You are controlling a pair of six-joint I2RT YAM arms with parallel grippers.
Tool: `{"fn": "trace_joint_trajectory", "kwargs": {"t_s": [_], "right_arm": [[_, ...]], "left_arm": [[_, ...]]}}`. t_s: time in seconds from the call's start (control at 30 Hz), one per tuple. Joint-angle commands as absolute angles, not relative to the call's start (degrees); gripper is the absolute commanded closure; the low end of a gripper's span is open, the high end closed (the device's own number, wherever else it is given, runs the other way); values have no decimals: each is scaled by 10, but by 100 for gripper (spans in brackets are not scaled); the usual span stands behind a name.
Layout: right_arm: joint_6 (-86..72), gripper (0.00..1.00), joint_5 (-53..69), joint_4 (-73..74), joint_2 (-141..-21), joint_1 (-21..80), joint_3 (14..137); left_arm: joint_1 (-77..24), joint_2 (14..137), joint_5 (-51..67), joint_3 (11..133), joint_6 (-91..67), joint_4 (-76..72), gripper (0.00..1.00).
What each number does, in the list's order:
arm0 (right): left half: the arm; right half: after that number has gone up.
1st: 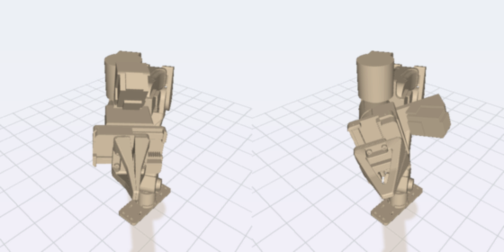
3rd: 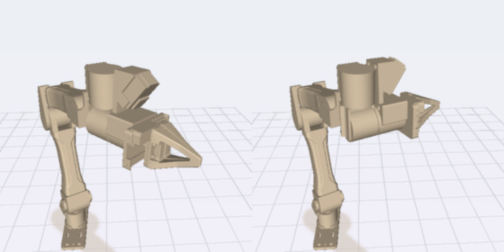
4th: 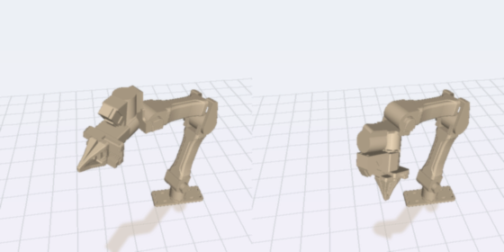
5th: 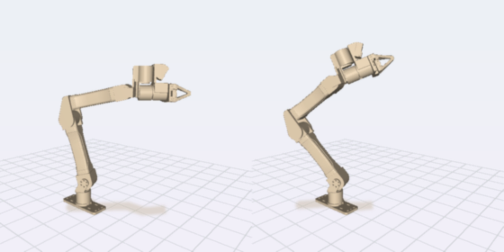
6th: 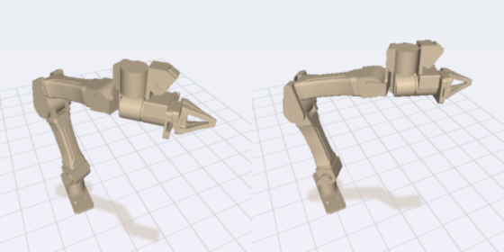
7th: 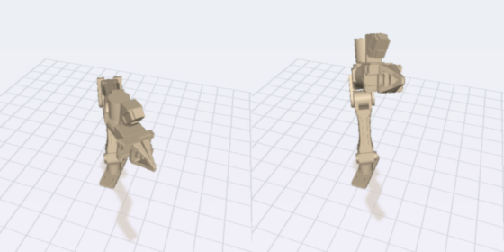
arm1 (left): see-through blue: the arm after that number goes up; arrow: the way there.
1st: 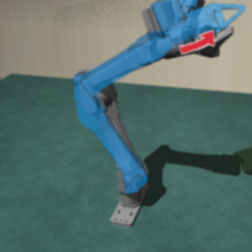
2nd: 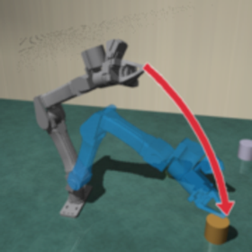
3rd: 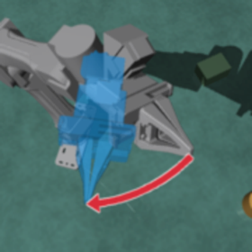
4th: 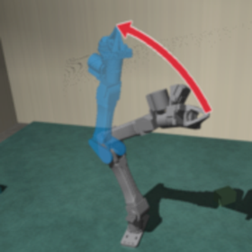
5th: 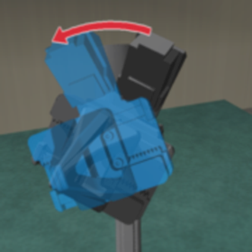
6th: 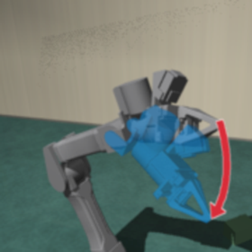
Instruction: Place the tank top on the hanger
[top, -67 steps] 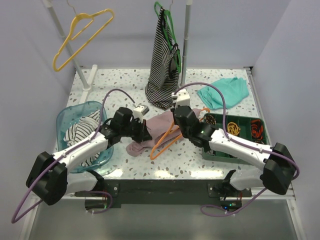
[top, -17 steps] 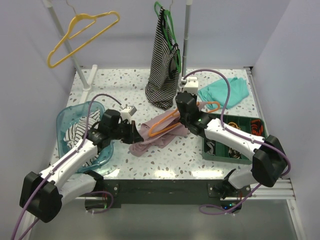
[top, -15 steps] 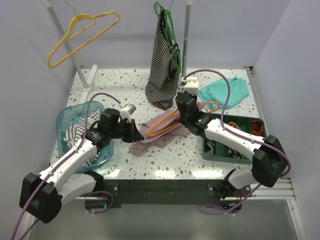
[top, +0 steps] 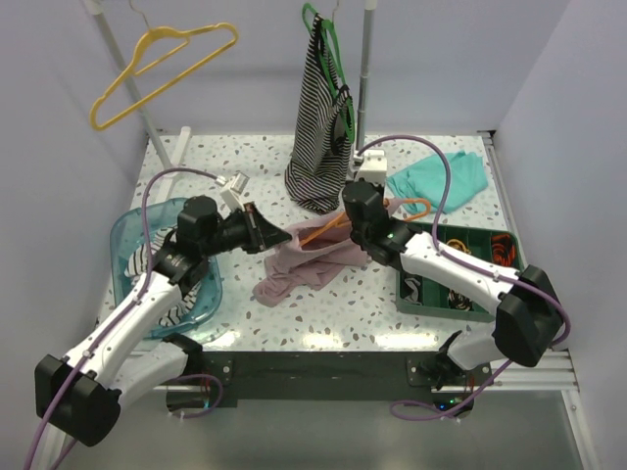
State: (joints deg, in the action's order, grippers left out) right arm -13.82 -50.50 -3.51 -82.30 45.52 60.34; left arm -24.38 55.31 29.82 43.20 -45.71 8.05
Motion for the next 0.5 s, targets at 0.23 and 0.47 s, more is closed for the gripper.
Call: {"fn": "trace_joint_trajectory", "kwargs": {"t_s": [0.23, 0.47], "right_arm": [[-106, 100, -561, -38, -789, 466, 708], [-79, 100, -580, -45, -802, 466, 744]], "left_arm": [[-239, 526, 312, 443, -542, -16, 100], [-239, 499, 274, 466, -515, 67, 100]]}}
